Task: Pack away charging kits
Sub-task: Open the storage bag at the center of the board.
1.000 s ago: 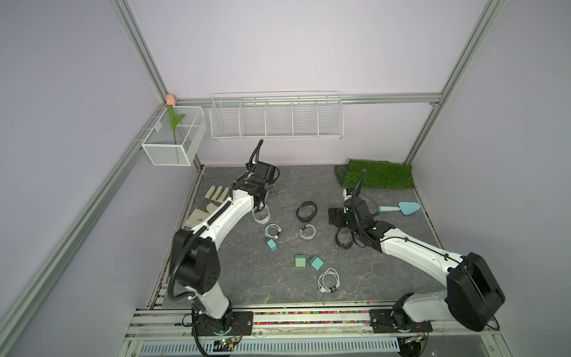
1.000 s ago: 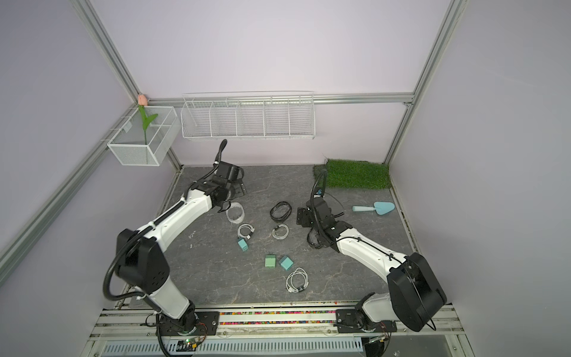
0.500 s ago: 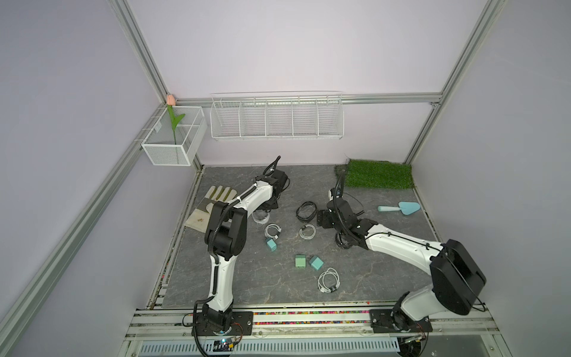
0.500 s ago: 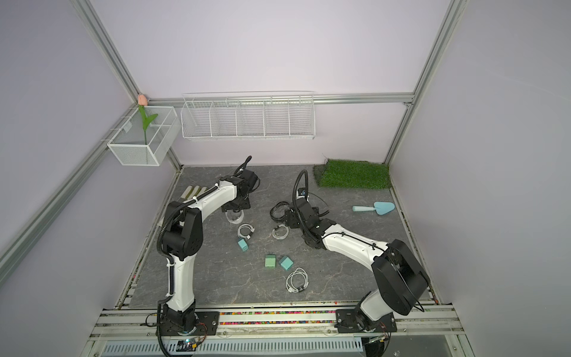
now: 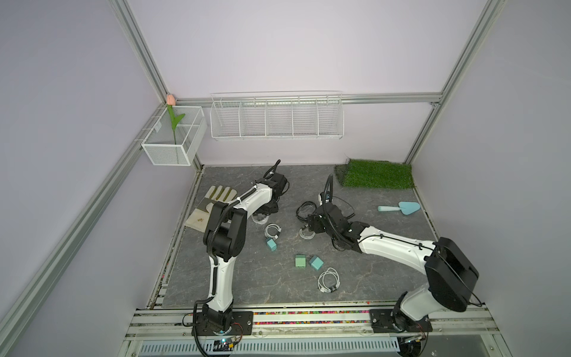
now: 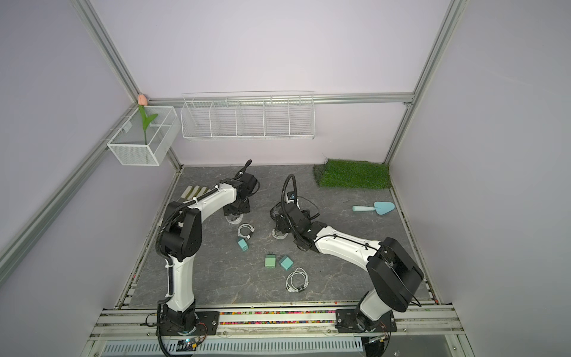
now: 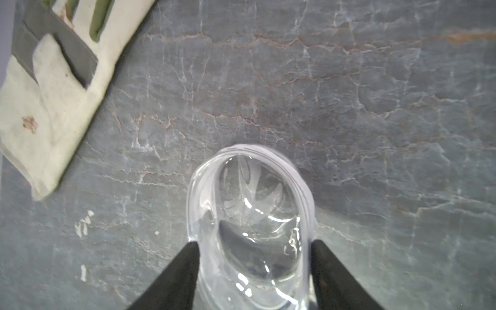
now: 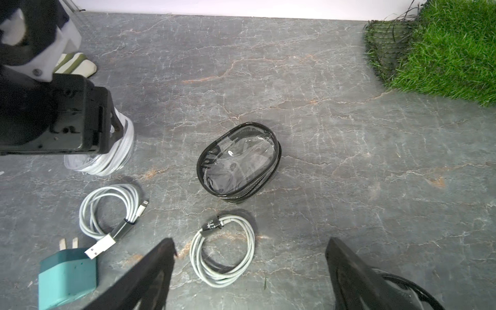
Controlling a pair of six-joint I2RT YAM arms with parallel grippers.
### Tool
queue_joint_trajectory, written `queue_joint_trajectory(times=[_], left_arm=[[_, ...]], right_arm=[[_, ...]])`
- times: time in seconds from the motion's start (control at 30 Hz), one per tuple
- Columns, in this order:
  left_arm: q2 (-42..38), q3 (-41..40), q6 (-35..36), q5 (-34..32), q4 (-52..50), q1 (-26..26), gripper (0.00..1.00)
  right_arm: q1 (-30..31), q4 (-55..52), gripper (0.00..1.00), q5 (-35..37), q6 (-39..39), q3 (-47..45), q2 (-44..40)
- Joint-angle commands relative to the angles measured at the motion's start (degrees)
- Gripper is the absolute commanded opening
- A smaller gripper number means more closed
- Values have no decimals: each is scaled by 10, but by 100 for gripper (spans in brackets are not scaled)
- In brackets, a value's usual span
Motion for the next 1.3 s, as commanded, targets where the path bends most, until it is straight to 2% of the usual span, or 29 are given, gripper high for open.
queue_joint_trajectory(times=[0.0,0.13,0.23,0.4,0.57,0.67,0.77,0.97,1.03,1.17,1.27], left_arm=[[-18,-10,-2,17,-1,-4,51],[-29,-16,-5,21,-2,-4,25],[-53,-28,-6,23,0,-5,16],[-93,-63,0,50,24,-5,0],[-129,-98,10,74,55,-5,0],[-146,-114,13,73,72,-5,0],[-147,-119,17,68,74,-5,0],[-156,-127,-30,-57,21,15,0],[-164,-137,-36,-53,19,34,0],[-207,-185,-10,14,76,52,0],[-233,-201,-9,13,81,52,0]], right_arm=[[12,-8,91,16,12,11,12],[16,-6,92,12,41,13,18],[17,-26,94,22,104,23,29],[24,-21,96,-27,161,57,72],[25,35,97,-94,202,73,128],[26,0,79,-131,202,130,172],[31,-53,74,-147,211,195,219],[56,-117,71,-130,227,260,268],[68,-140,70,-112,227,278,276],[87,-187,62,-82,247,316,299],[93,-180,62,-90,267,322,313]])
